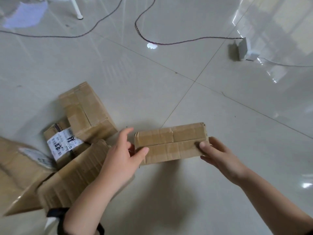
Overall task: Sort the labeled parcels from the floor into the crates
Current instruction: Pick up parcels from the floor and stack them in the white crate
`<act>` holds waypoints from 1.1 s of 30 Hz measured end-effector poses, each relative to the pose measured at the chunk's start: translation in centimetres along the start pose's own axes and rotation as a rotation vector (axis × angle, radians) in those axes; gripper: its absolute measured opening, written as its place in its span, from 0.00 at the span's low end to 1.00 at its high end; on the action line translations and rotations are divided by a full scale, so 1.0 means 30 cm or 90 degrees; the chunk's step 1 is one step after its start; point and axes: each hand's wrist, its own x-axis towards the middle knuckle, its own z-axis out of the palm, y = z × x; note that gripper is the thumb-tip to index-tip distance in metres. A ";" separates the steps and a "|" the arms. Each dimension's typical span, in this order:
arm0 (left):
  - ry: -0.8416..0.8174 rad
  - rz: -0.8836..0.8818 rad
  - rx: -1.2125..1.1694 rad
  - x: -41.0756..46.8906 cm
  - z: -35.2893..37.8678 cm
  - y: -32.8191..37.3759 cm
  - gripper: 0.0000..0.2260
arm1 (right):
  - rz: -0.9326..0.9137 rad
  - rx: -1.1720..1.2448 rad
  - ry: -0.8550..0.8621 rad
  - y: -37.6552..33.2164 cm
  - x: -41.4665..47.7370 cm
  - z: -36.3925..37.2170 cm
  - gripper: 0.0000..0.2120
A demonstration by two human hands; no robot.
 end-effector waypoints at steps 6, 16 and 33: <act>-0.058 0.089 0.159 -0.086 0.010 -0.040 0.30 | -0.123 -0.173 0.085 0.014 -0.066 0.020 0.13; -0.096 0.221 0.589 -0.147 0.093 -0.120 0.33 | -0.016 -0.389 0.160 0.207 -0.069 0.113 0.14; 0.115 0.003 0.207 0.007 -0.015 -0.089 0.10 | 0.123 -0.224 0.375 0.139 -0.094 0.106 0.08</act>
